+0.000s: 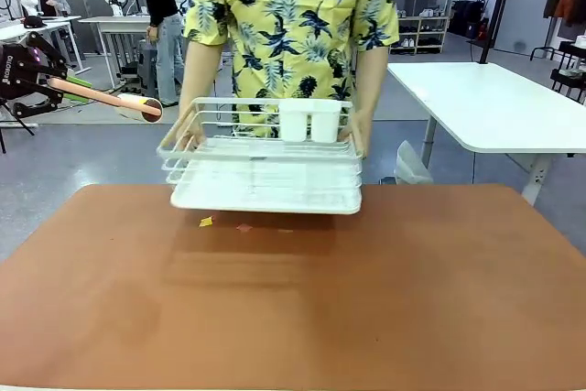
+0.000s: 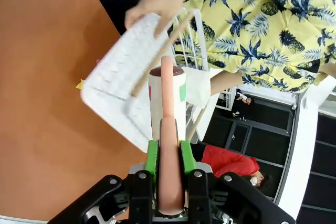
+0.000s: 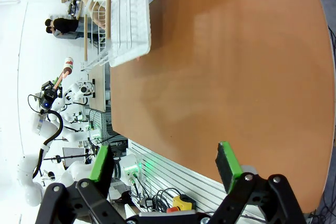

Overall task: Clean the table.
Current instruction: Clean the table with the Lint Roller when the human lifts the Dish drying rack.

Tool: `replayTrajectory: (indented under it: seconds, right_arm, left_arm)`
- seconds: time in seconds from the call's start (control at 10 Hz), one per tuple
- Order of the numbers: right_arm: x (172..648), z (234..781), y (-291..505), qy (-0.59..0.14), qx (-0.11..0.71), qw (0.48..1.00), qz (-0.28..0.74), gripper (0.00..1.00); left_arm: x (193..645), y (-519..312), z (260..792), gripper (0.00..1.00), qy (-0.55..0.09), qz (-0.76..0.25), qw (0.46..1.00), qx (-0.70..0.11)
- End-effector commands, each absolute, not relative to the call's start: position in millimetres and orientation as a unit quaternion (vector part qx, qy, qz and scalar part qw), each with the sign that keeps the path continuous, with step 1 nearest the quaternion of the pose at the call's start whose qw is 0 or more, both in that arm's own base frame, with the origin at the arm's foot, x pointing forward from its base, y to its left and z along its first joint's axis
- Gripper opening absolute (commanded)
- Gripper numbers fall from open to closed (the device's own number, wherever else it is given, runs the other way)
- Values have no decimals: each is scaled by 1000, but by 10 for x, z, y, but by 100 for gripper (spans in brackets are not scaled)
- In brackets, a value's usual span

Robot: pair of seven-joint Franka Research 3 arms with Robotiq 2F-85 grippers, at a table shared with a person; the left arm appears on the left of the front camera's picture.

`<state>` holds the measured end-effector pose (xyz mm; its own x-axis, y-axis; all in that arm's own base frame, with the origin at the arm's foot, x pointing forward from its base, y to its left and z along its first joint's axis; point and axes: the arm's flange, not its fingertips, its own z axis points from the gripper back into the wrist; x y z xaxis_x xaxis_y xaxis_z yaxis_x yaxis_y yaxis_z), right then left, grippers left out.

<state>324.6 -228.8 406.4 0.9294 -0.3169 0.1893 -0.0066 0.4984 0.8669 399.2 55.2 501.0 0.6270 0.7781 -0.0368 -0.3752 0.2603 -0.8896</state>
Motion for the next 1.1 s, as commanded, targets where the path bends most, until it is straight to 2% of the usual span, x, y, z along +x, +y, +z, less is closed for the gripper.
replayTrajectory:
  seconds: [0.0, 0.5, 0.6, 0.7, 0.9, 1.0]
  right_arm:
    - [3232, 4097, -2280, -168, 499, 846, -90, 100]
    - [3232, 4097, -2280, -168, 499, 846, -90, 100]
    - [3232, 4097, -2280, -168, 499, 846, -90, 100]
    - [3232, 4097, -2280, -168, 499, 846, -90, 100]
    - [3232, 4097, -2280, -168, 499, 846, -90, 100]
    - [3232, 4097, -2280, -168, 499, 846, -90, 100]
  left_arm:
    - [3996, 544, 5016, 3, -215, 379, 765, -474]
    - [3996, 544, 5016, 3, -215, 379, 765, -474]
    - [3992, 552, 5010, 22, -211, 377, 765, -477]
    - [4053, 573, 5160, 22, -242, 327, 790, -459]
    - [4192, 572, 5600, 22, -234, 227, 861, -390]
    - [4315, 578, 5738, 22, -208, 174, 889, -369]
